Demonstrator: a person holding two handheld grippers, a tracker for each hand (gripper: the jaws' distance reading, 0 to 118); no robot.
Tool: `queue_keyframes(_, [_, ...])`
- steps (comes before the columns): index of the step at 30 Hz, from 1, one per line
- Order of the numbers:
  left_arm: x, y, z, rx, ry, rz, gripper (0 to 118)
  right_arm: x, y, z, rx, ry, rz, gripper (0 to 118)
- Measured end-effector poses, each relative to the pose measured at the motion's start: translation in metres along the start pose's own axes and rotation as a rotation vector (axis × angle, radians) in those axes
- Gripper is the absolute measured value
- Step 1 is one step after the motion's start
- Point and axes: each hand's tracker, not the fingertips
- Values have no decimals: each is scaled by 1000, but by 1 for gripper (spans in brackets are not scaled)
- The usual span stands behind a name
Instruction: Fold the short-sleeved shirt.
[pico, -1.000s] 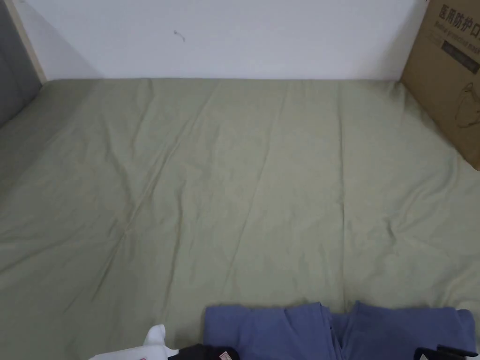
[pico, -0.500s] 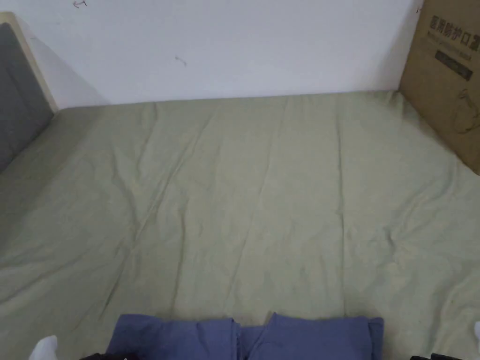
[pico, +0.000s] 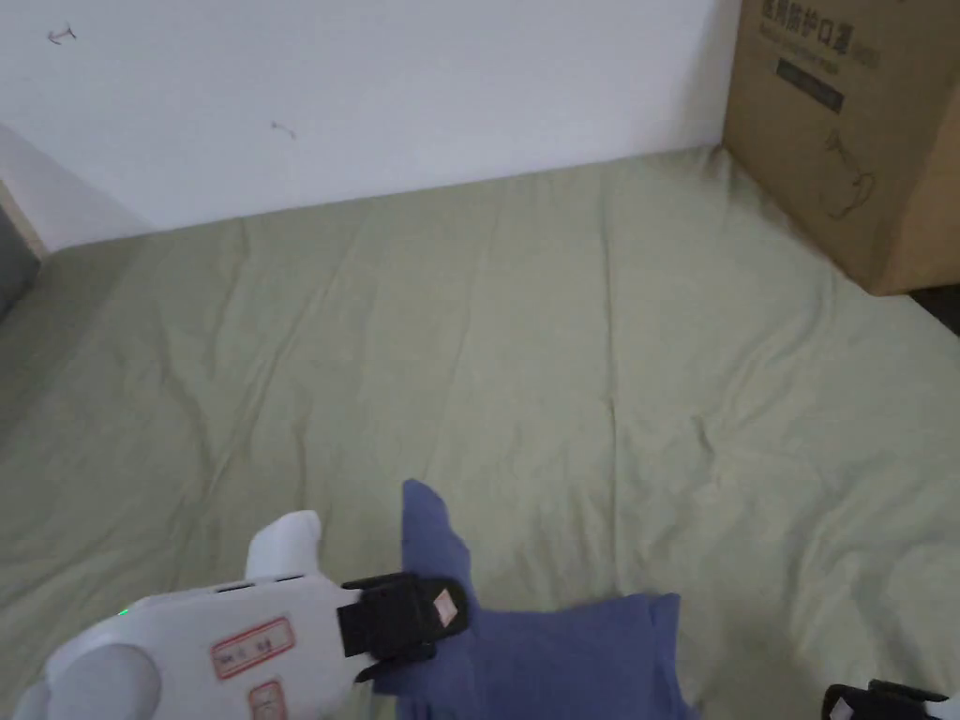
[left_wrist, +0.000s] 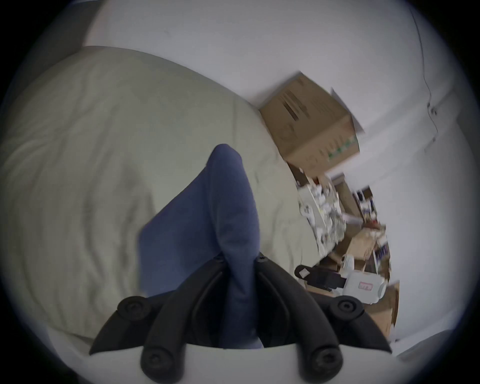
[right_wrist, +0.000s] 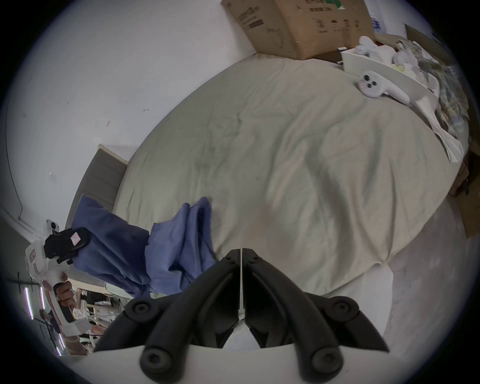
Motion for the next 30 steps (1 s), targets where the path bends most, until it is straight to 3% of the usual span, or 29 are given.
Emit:
queue_keyframes(5, [27, -21, -88, -185, 36, -82, 12, 20, -4, 7, 12, -33, -41, 2])
queue_keyframes(6, [30, -27, -102, -237, 17, -90, 23, 24, -5, 8, 14, -41, -55, 2])
queue_keyframes(7, [30, -32, -113, -271, -13, -108, 49, 27, -6, 8, 14, -44, -65, 2])
queue_keyframes(9, [30, -41, -128, -340, -67, -94, 111, 32, -6, 7, 9, -56, -85, 2])
queue_keyframes(10, [30, -45, -129, -373, -44, -89, 113, 33, -6, 7, 6, -61, -88, 2])
queue_keyframes(14, [19, -40, -107, -310, -24, -60, 99, 34, -5, 6, 8, -64, -93, 2])
queue_keyframes(15, [15, -35, -99, -286, -23, -29, 86, 33, -4, 6, 9, -63, -94, 2])
queue_keyframes(16, [9, -30, -91, -249, -22, -1, 67, 32, -4, 5, 11, -63, -93, 2])
queue_keyframes(18, [-2, -21, -78, -160, 8, 31, 10, 30, -3, 3, 13, -59, -88, 2])
queue_keyframes(21, [-11, -15, -78, -111, 100, 9, 2, 25, -2, 1, 9, -50, -78, 2])
queue_keyframes(25, [-12, -29, -106, -193, 12, 33, 0, 22, -4, -2, -1, -47, -63, 2])
queue_keyframes(30, [16, -64, -151, -352, 1, -91, 0, 22, -5, -3, -13, -58, -63, 2])
